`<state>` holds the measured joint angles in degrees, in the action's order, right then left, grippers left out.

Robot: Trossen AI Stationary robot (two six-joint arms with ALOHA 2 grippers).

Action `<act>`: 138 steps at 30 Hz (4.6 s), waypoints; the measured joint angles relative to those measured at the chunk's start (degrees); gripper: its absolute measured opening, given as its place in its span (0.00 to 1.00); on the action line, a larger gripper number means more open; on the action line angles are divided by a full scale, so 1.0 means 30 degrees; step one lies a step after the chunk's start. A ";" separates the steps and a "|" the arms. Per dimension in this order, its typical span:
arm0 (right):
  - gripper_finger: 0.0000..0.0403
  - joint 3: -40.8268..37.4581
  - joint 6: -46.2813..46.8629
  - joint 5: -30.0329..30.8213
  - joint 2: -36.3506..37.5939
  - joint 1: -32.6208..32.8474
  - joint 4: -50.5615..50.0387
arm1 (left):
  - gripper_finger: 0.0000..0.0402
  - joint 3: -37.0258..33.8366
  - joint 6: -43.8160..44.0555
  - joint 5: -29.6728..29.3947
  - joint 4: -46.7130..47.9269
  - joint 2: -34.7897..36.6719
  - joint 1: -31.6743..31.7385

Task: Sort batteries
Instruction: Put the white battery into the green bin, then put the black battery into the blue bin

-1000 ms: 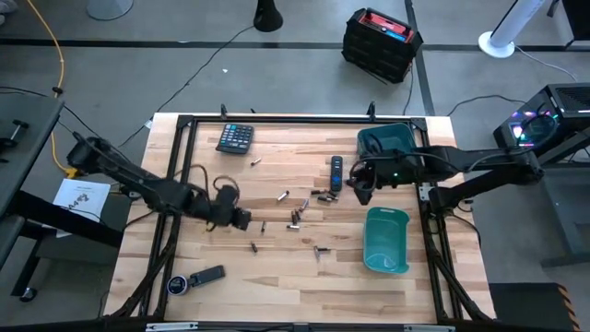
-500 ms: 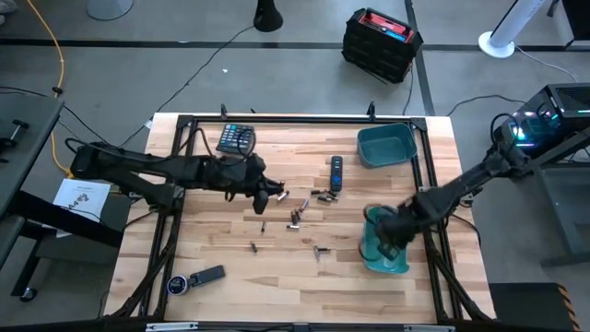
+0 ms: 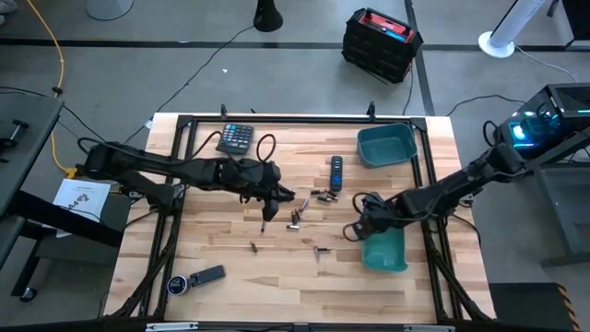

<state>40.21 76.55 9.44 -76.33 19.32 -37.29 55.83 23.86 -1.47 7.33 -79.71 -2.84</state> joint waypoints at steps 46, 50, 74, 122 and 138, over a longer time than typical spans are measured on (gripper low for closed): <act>0.00 2.0786 -2.2930 -0.2546 -1.4315 -0.6446 0.3824 | 0.07 -0.0001 0.0080 -0.3828 1.2514 0.7549 -0.0297; 0.00 2.1374 -2.4244 -0.0870 -1.2923 -0.6445 -0.0918 | 0.07 -0.1201 0.0294 -0.2936 1.0067 0.7167 -0.0860; 0.00 2.1321 -1.9709 0.4672 -0.7030 -0.6190 -1.1830 | 0.47 0.1043 -0.2541 0.2019 0.6382 -0.0974 -0.1323; 0.00 1.9701 -1.3004 0.4997 -0.4315 -0.5863 -1.7540 | 0.05 -0.2019 -0.6628 0.0352 0.6608 -0.6042 -0.6665; 0.00 0.6295 -1.3122 0.1257 -0.0489 -1.7467 -0.5434 | 0.01 -0.1894 0.0336 -0.3365 1.0802 0.3993 -0.6312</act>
<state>59.09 37.19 13.21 -77.80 -33.08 -53.59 50.15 24.87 -11.56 39.74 -67.73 -21.78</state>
